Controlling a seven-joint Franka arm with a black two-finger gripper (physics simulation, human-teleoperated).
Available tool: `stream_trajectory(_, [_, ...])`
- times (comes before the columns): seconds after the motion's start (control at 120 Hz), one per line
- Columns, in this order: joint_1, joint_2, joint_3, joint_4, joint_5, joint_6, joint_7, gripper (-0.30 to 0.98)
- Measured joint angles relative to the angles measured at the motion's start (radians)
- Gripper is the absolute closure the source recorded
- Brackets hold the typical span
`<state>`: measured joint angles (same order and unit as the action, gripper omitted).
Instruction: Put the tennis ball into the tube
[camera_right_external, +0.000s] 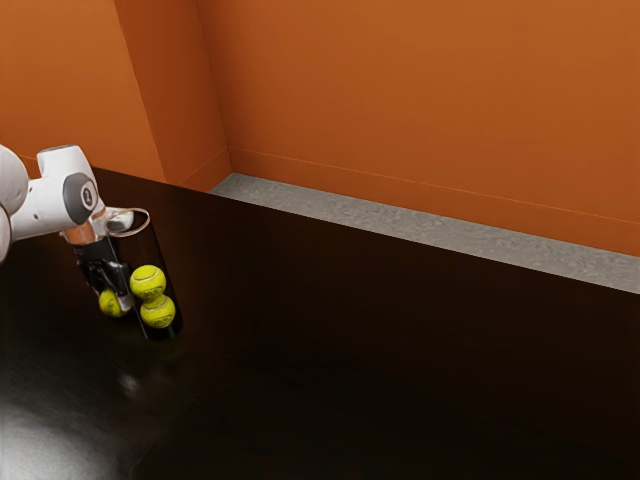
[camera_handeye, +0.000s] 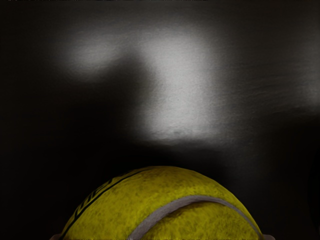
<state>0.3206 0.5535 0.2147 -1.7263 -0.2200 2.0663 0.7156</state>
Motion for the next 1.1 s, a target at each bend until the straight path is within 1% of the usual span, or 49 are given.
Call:
stream_trajectory(0.15, [0.000, -0.022, 0.005, 0.014, 0.009, 0.003, -0.002, 0.35])
stream_trajectory(0.3, [-0.003, -0.114, 0.011, 0.025, 0.026, 0.001, -0.009, 0.44])
stream_trajectory(0.458, [-0.016, -0.214, 0.010, 0.042, 0.084, -0.013, -0.027, 0.51])
stream_trajectory(0.625, [-0.040, -0.276, 0.001, 0.087, 0.155, -0.043, -0.058, 0.57])
stream_trajectory(0.8, [-0.068, -0.302, -0.004, 0.136, 0.208, -0.078, -0.095, 0.61])
stream_trajectory(1.033, [-0.077, -0.315, -0.059, 0.179, 0.262, -0.105, -0.142, 0.63])
stream_trajectory(1.1, [-0.076, -0.315, -0.088, 0.195, 0.280, -0.109, -0.156, 0.63])
